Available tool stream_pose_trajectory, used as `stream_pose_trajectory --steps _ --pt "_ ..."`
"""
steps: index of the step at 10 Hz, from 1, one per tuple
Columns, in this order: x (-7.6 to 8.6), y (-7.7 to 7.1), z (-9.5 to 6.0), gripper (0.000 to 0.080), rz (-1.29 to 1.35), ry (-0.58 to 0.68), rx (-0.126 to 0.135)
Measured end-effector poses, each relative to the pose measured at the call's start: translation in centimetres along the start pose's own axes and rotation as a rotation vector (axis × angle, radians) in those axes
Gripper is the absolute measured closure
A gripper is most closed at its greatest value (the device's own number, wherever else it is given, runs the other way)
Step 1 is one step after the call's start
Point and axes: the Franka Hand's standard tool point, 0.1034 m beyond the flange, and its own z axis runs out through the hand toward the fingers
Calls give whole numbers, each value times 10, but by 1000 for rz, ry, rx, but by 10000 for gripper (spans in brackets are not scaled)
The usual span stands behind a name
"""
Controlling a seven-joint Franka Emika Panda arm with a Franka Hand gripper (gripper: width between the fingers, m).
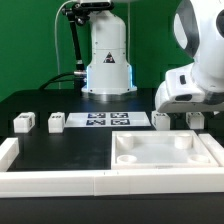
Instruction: Assemble square table
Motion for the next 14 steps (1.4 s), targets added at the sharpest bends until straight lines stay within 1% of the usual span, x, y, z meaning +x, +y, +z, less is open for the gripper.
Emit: stream_pose_trajectory --steps 1,2,3,4,5,6,10,11,12,13,14 --pt "0 1 4 151 8 -11 -2" --pt "-1 1 5 151 14 -16 -3" --pt "-1 2 5 257 15 -16 -2" --pt "0 2 4 257 16 -14 -1" --pt "0 2 4 441 16 -14 0" --pt "0 2 4 515 16 -14 0" --pt "0 2 4 515 16 -13 0" --pt "0 3 3 515 4 -12 -8" --pt "-2 6 -12 515 -27 0 -31" --pt "-6 10 -34 515 -26 26 -20" --pt "-10 15 -49 515 -17 46 -8"
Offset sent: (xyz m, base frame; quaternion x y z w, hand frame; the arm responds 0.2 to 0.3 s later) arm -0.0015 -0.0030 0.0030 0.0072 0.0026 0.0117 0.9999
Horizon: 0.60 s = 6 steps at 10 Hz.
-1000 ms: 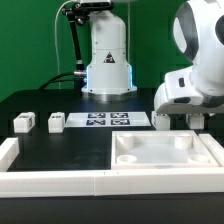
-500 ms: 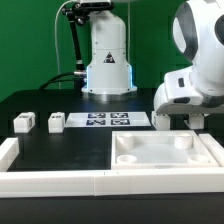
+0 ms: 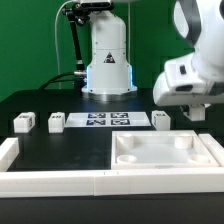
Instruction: Assemble square table
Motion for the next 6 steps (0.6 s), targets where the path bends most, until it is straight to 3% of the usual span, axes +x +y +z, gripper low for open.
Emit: stream_pose_trajectory --steps 2,4,5,6 --pt "-8 12 -38 515 22 25 20" --pt "-5 11 -36 515 21 47 20" --pt "2 10 -41 515 19 145 29" --pt "-1 10 -41 515 18 197 30"
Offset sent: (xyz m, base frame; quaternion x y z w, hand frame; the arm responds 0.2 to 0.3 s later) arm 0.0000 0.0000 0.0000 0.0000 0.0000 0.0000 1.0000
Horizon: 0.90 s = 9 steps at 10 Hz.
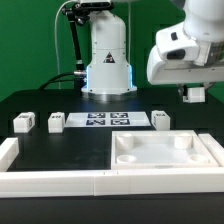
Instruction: Assemble square table
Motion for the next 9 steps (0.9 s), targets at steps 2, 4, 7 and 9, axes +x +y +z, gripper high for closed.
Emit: stream_pose_trajectory --steps 2,4,7,9 --pt "10 2 -2 515 -7 175 12" --pt "18 7 -27 515 -16 271 25" --pt "25 15 -60 515 -3 439 49" --pt "30 13 -58 514 -14 566 59"
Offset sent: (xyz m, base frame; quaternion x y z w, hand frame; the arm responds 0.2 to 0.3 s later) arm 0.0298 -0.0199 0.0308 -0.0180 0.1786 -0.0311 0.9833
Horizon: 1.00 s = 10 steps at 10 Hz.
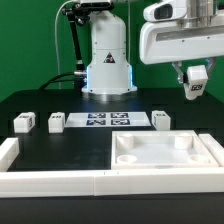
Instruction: Assemble square table
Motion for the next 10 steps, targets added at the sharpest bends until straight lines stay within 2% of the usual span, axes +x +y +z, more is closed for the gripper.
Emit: stream_pose_trajectory --steps 2,4,7,10 --pt "5 -2 1 514 -15 158 18" --pt "12 1 5 514 -34 247 25" --pt "44 1 2 514 -74 272 26" --pt "43 1 3 514 -67 270 27"
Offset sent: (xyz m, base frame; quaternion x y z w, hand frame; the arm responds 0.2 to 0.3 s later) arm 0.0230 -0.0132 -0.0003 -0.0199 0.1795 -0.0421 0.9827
